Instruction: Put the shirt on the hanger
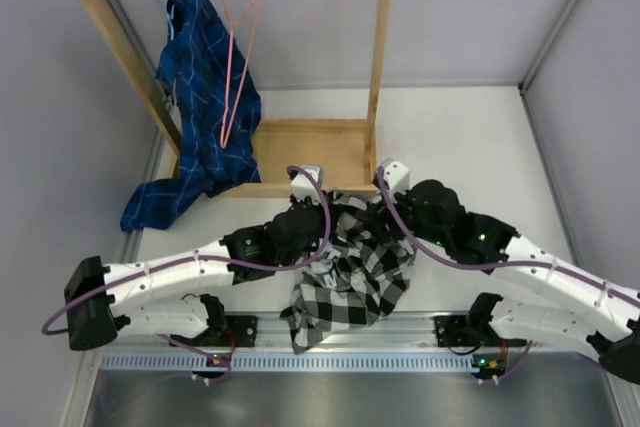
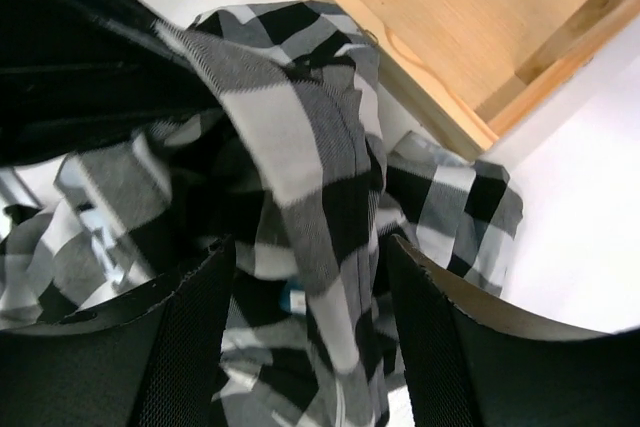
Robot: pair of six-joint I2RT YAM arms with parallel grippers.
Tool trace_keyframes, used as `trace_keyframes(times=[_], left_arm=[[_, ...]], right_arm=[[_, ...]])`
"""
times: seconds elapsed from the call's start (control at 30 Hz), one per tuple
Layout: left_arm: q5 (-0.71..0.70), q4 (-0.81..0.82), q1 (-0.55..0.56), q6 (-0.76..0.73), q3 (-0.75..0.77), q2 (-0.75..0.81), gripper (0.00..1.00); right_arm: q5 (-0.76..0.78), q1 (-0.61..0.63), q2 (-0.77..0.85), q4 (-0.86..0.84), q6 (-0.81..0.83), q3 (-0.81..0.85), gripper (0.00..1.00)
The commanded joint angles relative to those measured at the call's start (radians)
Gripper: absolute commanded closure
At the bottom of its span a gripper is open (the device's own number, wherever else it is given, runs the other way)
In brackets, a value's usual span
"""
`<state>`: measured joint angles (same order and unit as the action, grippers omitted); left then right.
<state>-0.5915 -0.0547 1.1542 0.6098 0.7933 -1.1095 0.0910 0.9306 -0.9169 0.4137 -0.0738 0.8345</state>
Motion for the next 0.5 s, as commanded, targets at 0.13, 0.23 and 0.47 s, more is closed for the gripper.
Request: trace_keyframes(times=[0.13, 0.23, 0.47], left_arm=[[0.111, 0.107, -0.002, 0.032, -0.034, 0.091, 1.0], [0.196, 0.147, -0.002, -0.039, -0.037, 0.137, 0.99], [-0.164, -0.132, -0.028, 0.042, -0.04, 0.272, 0.06]], right_arm=[[0.072, -0.015, -0.171, -0.223, 0.104, 0.068, 0.89], [0.143, -0.015, -0.16, -0.269, 0.086, 0.037, 1.0], [0.204, -0.021, 0.183, -0.25, 0.081, -0.155, 1.0]])
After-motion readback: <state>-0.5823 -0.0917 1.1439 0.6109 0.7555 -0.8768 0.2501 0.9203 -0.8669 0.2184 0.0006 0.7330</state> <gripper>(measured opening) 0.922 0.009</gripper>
